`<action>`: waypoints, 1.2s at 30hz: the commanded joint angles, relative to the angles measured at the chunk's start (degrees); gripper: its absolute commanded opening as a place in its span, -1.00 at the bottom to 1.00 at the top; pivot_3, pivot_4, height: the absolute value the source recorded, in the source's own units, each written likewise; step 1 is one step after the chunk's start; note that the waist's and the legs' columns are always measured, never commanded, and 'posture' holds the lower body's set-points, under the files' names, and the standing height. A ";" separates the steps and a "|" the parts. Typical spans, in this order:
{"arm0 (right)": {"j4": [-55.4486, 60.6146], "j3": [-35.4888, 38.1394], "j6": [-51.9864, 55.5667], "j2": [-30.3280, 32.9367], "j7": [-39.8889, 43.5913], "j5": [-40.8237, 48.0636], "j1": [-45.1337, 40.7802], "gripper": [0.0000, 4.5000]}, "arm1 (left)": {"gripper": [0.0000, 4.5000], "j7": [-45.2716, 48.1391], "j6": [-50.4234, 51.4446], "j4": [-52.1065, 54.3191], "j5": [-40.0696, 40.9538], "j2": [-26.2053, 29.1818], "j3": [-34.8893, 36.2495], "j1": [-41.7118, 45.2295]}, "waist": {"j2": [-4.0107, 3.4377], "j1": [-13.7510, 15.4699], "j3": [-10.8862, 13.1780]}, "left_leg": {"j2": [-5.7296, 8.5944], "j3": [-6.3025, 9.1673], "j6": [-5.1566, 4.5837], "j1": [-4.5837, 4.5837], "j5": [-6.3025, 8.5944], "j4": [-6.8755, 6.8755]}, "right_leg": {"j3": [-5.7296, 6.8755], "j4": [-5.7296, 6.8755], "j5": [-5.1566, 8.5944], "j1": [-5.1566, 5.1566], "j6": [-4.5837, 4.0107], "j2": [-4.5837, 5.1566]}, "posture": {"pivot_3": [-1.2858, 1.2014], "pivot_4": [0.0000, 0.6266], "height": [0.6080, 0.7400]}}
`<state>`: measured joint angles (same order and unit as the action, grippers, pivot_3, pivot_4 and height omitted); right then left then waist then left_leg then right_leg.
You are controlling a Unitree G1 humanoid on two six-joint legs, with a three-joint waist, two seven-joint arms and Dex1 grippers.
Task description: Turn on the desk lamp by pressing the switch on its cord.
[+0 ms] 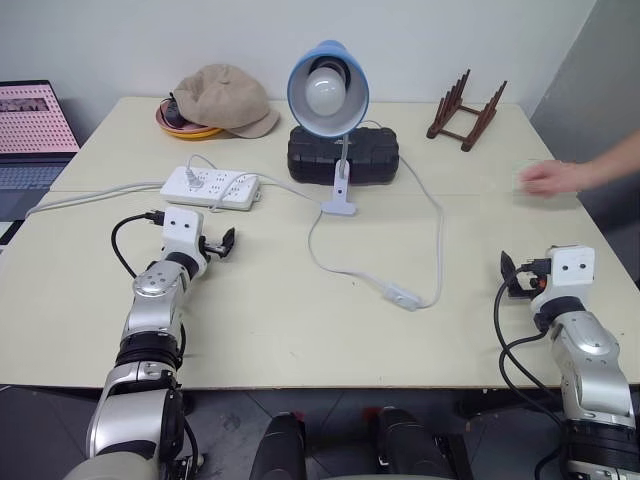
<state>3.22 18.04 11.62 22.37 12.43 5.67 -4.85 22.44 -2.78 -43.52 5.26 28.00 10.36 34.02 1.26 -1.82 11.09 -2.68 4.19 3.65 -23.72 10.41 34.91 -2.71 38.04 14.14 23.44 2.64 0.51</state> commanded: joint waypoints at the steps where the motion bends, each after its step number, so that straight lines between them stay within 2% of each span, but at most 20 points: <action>1: 3.33 0.39 -0.46 0.93 0.00 0.07 0.43 0.99 | 1.00 0.97 0.05 2.21 0.34 1.07 0.10 1.03 | 0.00 0.00 0.00 | 0.00 0.00 0.00 0.00 0.00 0.00 | 0.00 0.00 0.00 0.00 0.00 0.00 | 0.03 -0.52 1.00; 5: 3.82 0.15 -0.30 1.63 0.85 0.01 0.82 0.99 | 1.00 2.79 -0.14 2.79 0.21 1.40 -0.33 1.01 | 0.00 0.00 0.00 | 0.00 0.00 0.00 0.00 0.00 0.00 | 0.00 0.00 0.00 0.00 0.00 0.00 | 0.03 -0.52 1.00; 8: 5.39 0.31 1.48 3.84 4.01 1.61 1.06 0.99 | 1.00 9.75 2.77 6.70 1.04 2.76 -2.35 -0.03 | 0.00 -0.03 0.00 | 0.00 0.00 0.00 -0.01 0.00 0.00 | 0.00 0.00 0.00 0.00 0.00 0.00 | 0.03 -0.52 1.00; 10: 8.47 0.43 6.13 6.56 10.63 7.22 1.18 0.99 | 1.00 19.16 5.50 13.31 3.30 4.91 -4.82 -1.69 | 0.00 -0.02 0.00 | 0.00 0.00 0.00 -0.01 0.00 0.00 | -0.01 -0.01 0.00 0.00 0.00 0.00 | 0.03 -0.52 1.00; 14: 16.99 -3.82 21.42 18.52 31.21 22.29 2.03 0.99 | 1.00 38.63 13.31 28.28 8.37 10.47 -11.80 -2.48 | -0.04 -0.13 0.03 | -0.01 -0.01 0.00 -0.02 0.00 -0.02 | -0.02 -0.01 0.02 0.01 -0.04 0.00 | 0.03 -0.52 1.00; 16: 19.57 -5.79 26.85 22.70 36.02 27.16 0.80 0.99 | 1.00 43.67 16.15 33.13 10.02 11.78 -14.11 -1.55 | -0.03 -0.09 0.02 | -0.02 0.00 -0.01 -0.02 0.00 -0.03 | -0.02 -0.02 0.08 0.00 -0.15 0.00 | 0.03 -0.52 1.00; 19: 20.48 -9.55 31.89 24.09 38.03 30.83 -4.07 0.99 | 1.00 49.58 19.37 39.03 11.83 12.43 -17.58 0.19 | -0.02 -0.07 0.02 | -0.03 0.03 -0.01 0.05 0.01 0.01 | 0.01 -0.02 0.24 -0.09 -0.40 -0.01 | 0.03 -0.52 1.00; 26: 16.96 -22.05 31.84 21.89 39.06 25.49 -11.72 0.99 | 1.00 55.65 20.14 43.43 11.41 11.70 -22.74 2.76 | -0.02 -0.18 0.03 | -0.02 0.02 -0.02 0.02 0.01 0.09 | 0.00 -0.06 0.25 -0.08 -0.40 -0.02 | 0.03 -0.52 1.00; 36: 9.65 -26.14 26.68 21.11 40.78 19.27 -12.28 0.99 | 1.00 57.03 19.90 45.27 11.73 12.17 -22.57 1.04 | -0.02 -0.09 0.04 | -0.02 0.02 -0.03 -0.15 0.02 0.08 | 0.02 -0.07 0.26 0.07 -0.37 -0.02 | 0.03 -0.52 1.00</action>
<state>12.50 -8.45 40.05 43.38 52.36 25.68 -16.82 79.39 17.08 -0.82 15.94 39.74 -13.08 35.25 1.24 -1.91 11.13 -2.70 4.21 3.62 -23.86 10.42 35.00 -2.70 37.97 14.40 23.52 2.27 0.48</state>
